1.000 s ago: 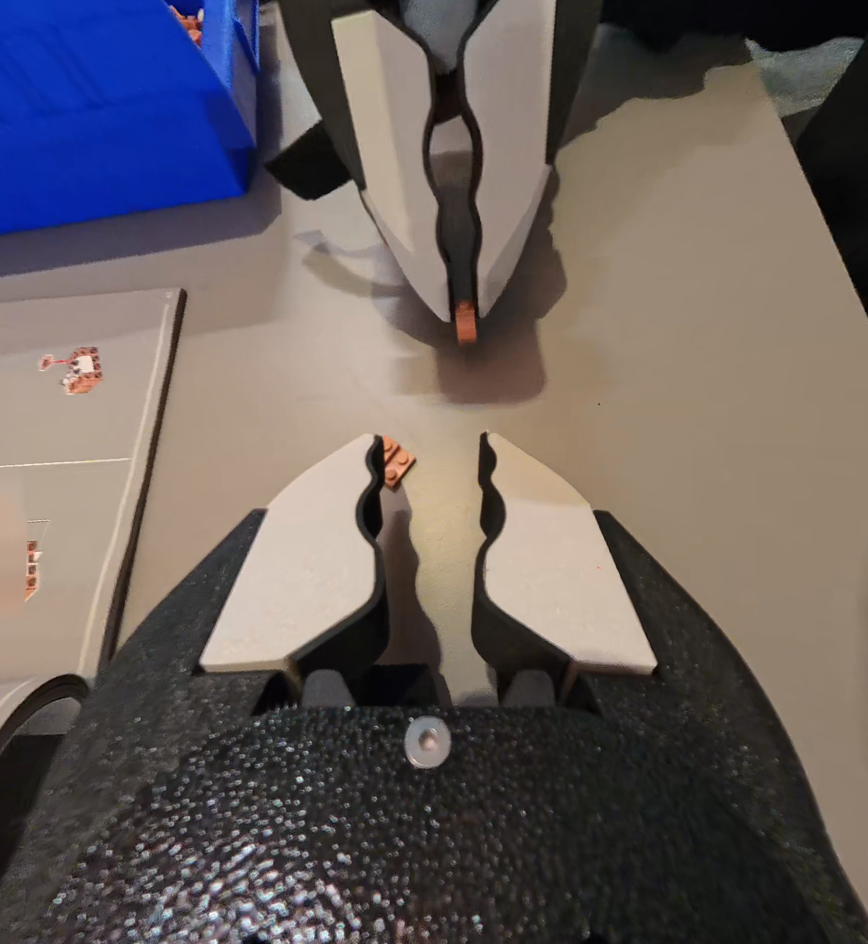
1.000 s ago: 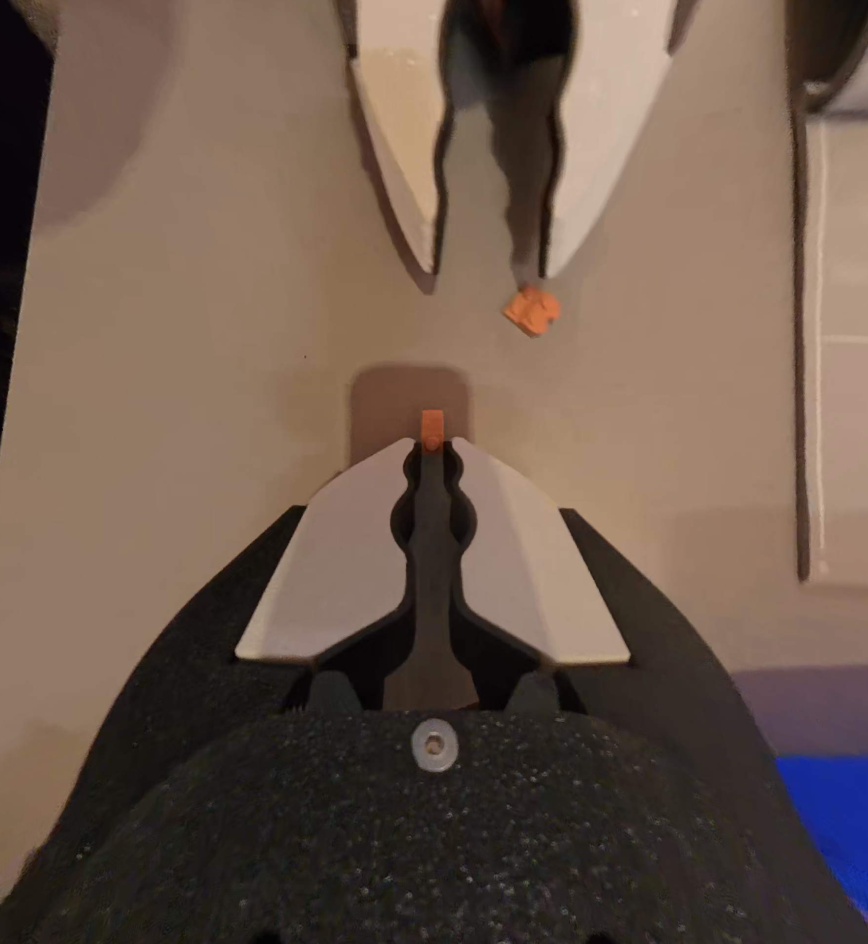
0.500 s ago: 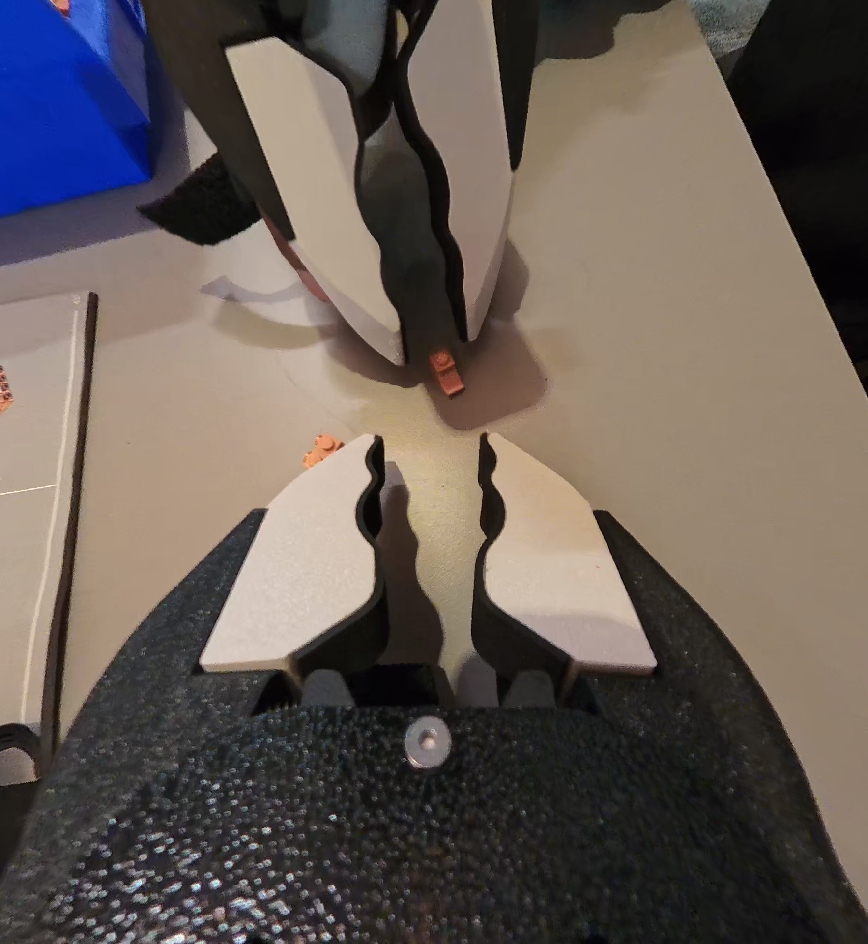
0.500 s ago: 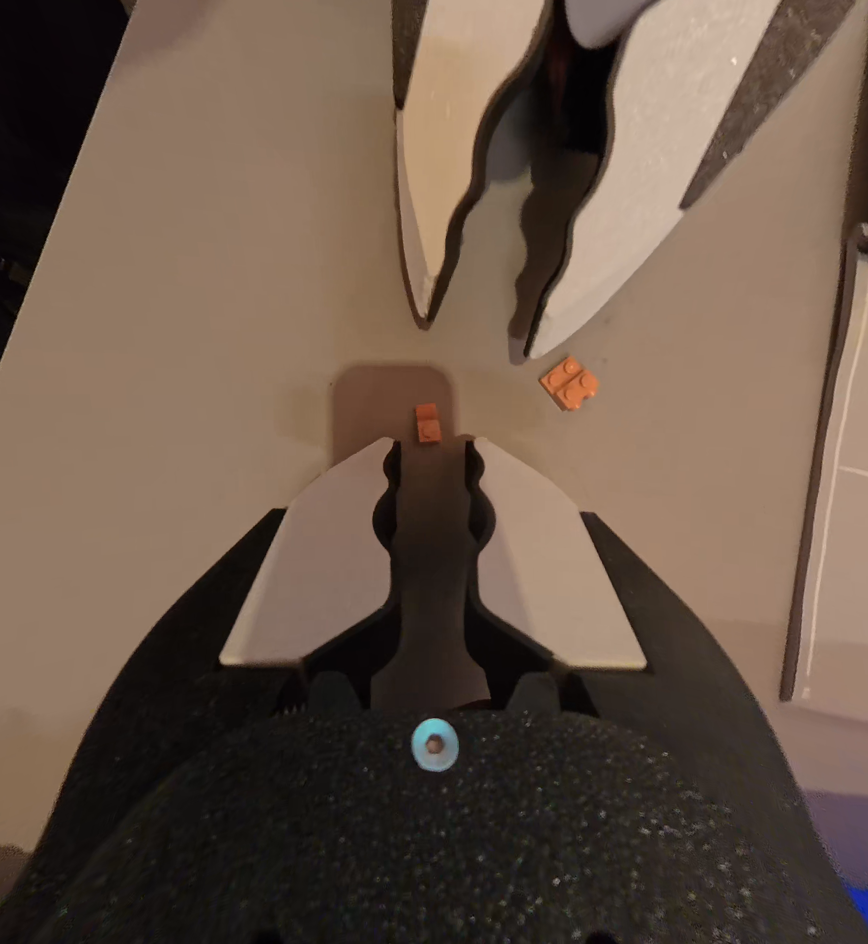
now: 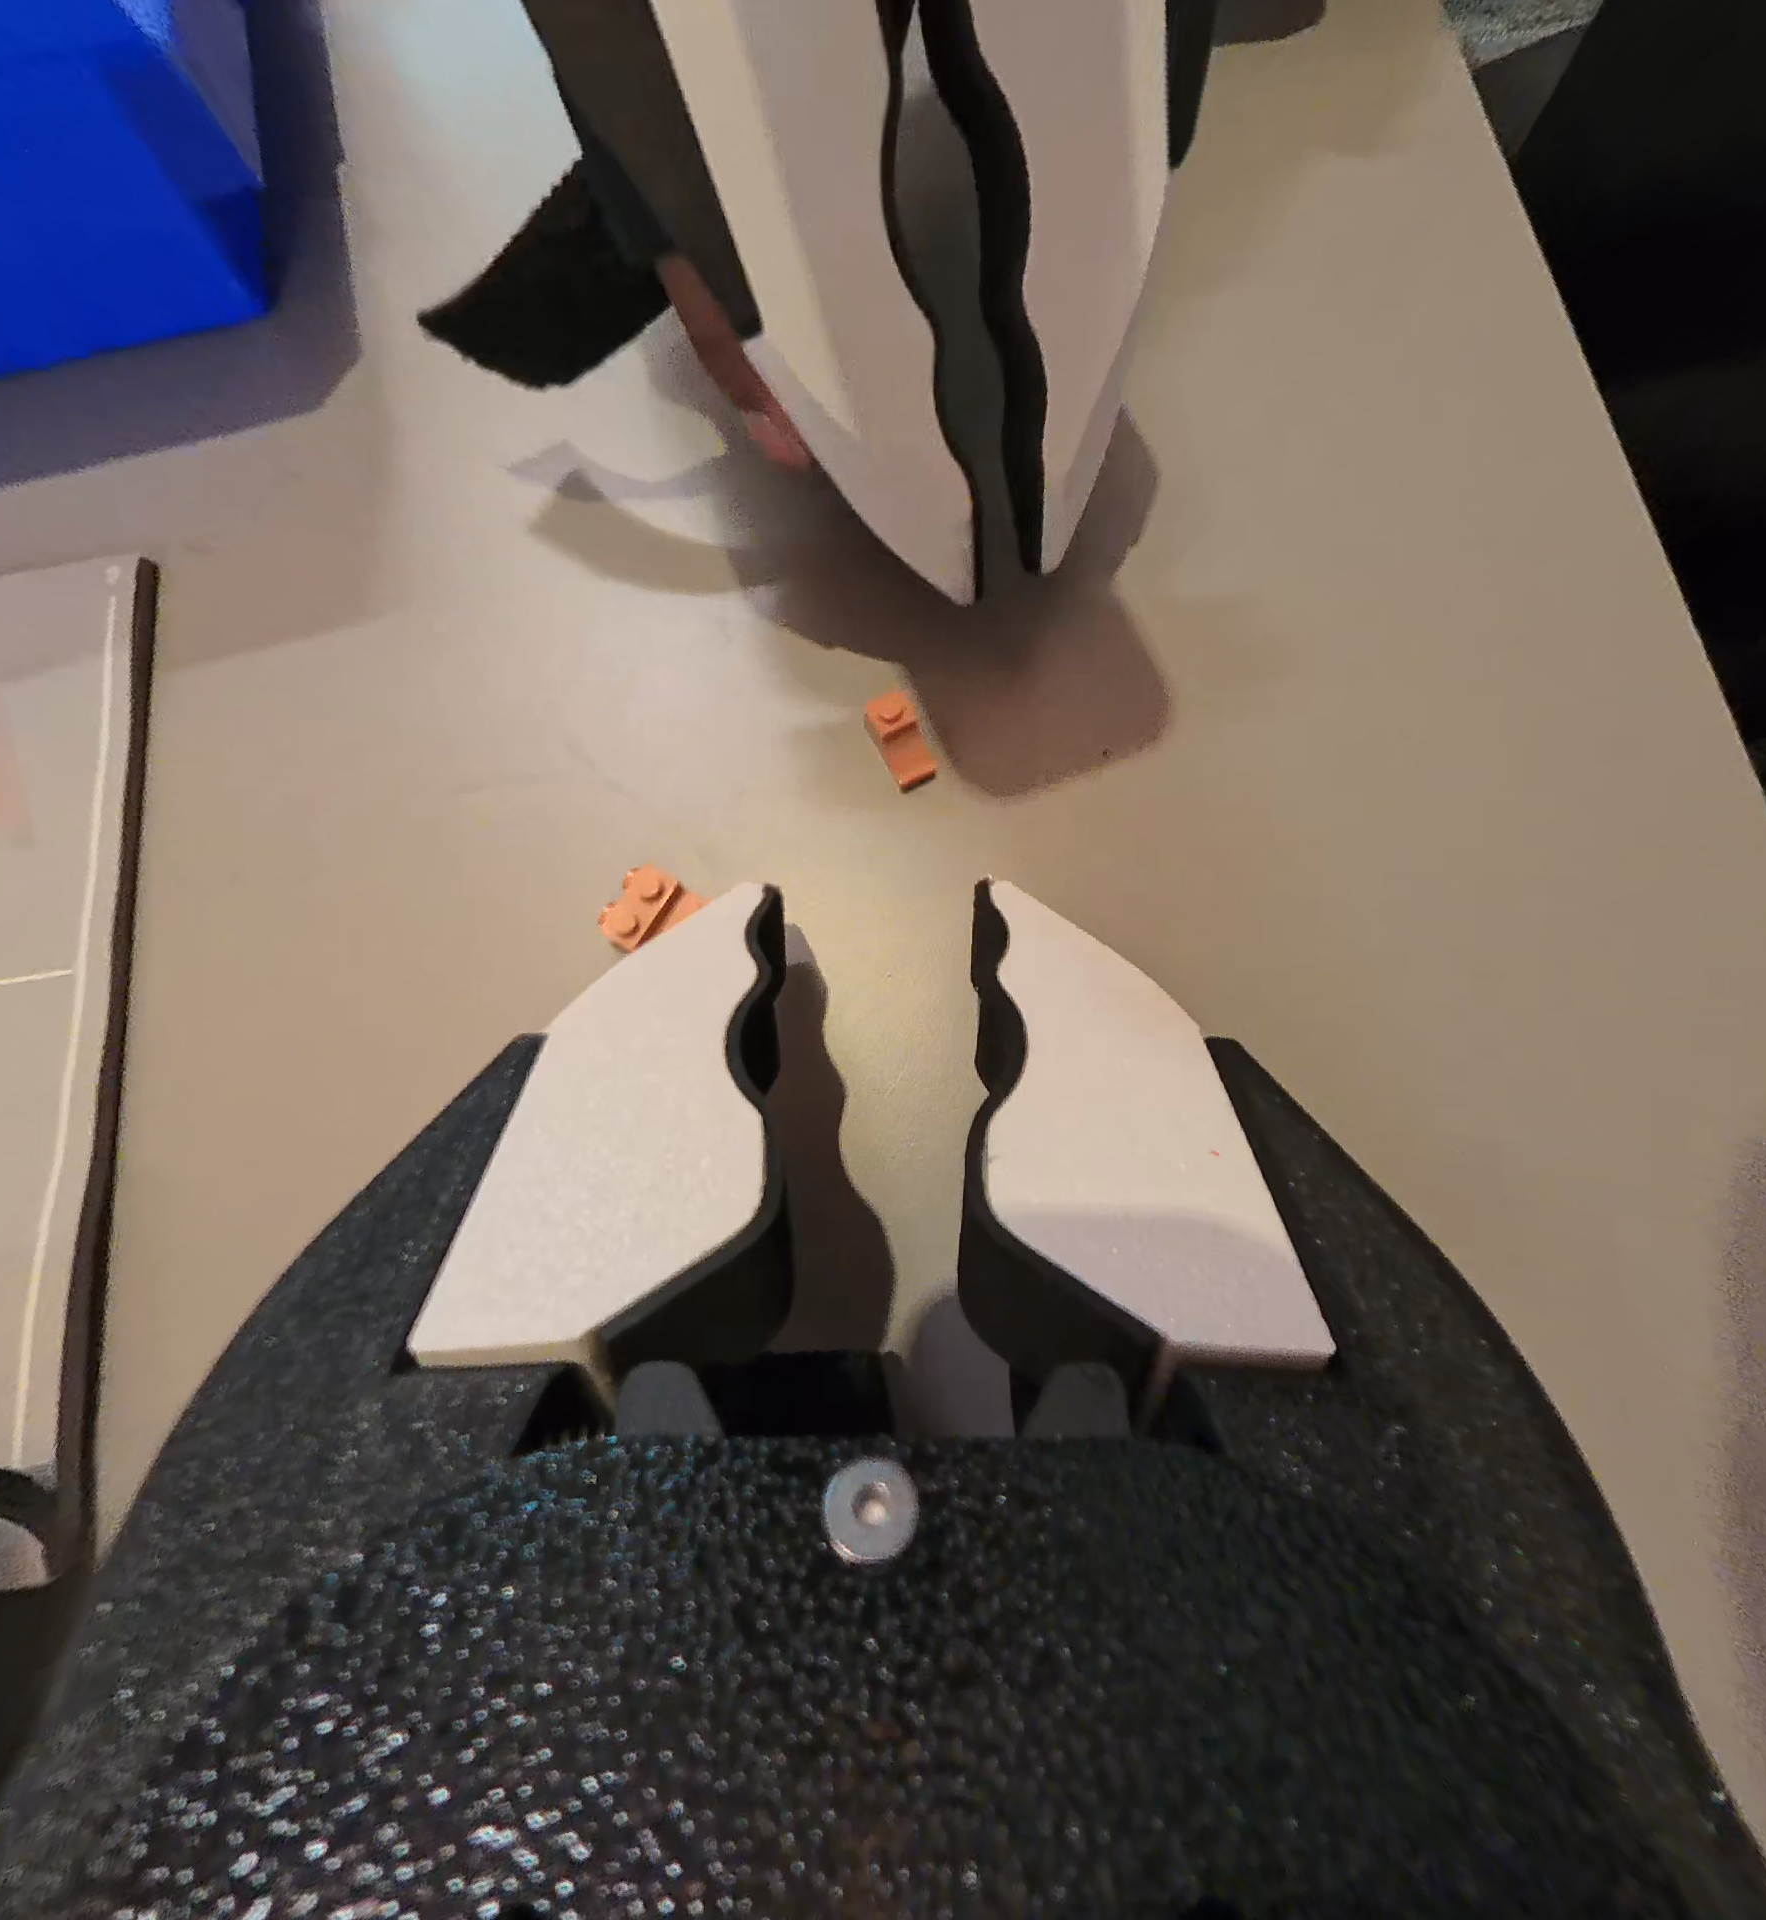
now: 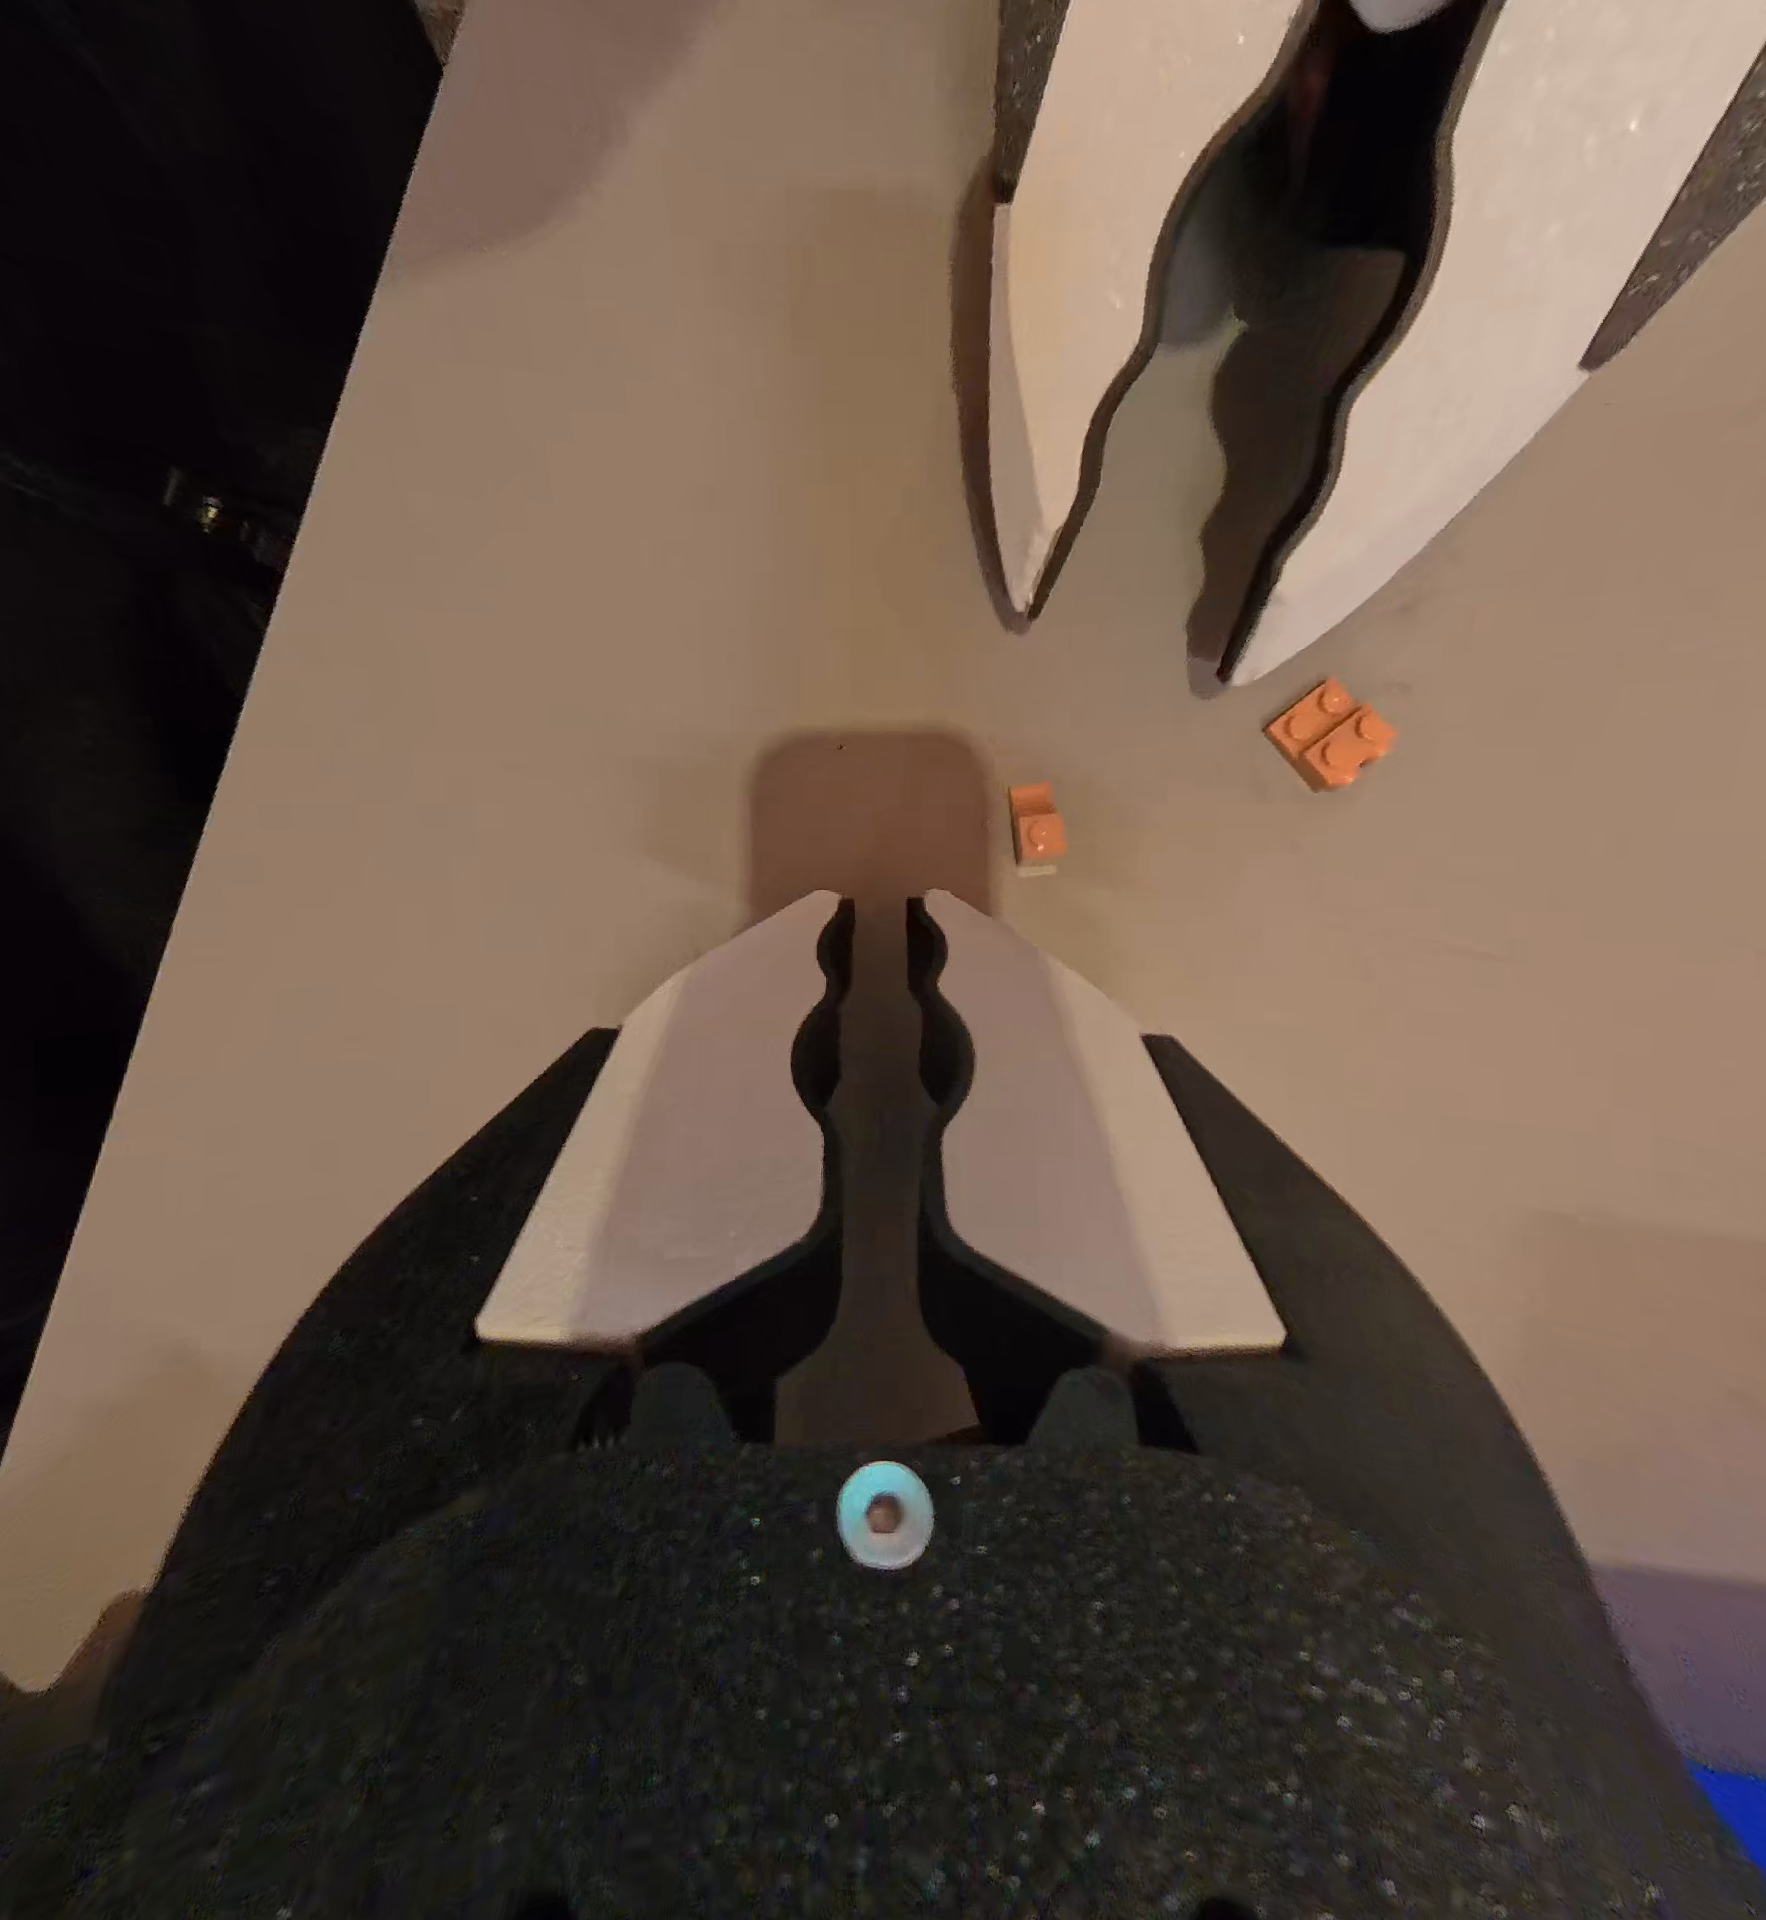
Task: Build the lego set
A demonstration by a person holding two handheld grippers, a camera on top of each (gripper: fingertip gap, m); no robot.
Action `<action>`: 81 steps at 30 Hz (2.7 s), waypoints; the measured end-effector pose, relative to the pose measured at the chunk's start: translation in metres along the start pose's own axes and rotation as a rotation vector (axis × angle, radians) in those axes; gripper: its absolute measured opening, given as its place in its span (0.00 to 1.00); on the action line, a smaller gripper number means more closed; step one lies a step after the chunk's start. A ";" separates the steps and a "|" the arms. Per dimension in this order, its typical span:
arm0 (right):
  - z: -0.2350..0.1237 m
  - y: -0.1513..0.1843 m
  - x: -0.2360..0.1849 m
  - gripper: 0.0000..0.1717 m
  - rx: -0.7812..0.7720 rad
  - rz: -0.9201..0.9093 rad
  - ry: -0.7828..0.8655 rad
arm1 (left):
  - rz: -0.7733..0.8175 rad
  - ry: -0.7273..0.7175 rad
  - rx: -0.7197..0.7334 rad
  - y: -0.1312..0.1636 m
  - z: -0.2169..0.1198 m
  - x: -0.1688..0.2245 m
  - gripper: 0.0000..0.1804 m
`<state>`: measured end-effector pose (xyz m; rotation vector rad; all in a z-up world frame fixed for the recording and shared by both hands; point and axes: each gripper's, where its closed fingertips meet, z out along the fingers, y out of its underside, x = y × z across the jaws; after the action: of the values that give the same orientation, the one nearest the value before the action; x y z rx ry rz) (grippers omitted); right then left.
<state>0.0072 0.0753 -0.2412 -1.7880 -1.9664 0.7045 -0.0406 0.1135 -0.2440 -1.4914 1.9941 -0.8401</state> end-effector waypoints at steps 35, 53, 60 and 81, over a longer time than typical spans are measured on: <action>0.018 -0.010 0.039 0.07 0.083 0.035 0.171 | 0.001 -0.100 -0.050 -0.010 0.020 -0.003 0.18; 0.016 -0.012 0.042 0.09 0.090 0.010 0.191 | -0.034 -0.120 -0.050 -0.011 0.021 -0.005 0.09; 0.005 -0.011 0.065 0.14 0.123 0.042 0.252 | -0.057 -0.056 0.005 -0.013 0.005 -0.002 0.05; 0.025 -0.024 0.066 0.19 0.082 -0.031 0.193 | -0.149 -0.075 -0.060 0.020 -0.018 -0.026 0.15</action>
<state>-0.0342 0.1372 -0.2494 -1.7054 -1.8086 0.5713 -0.0600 0.1456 -0.2454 -1.6968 1.8876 -0.7782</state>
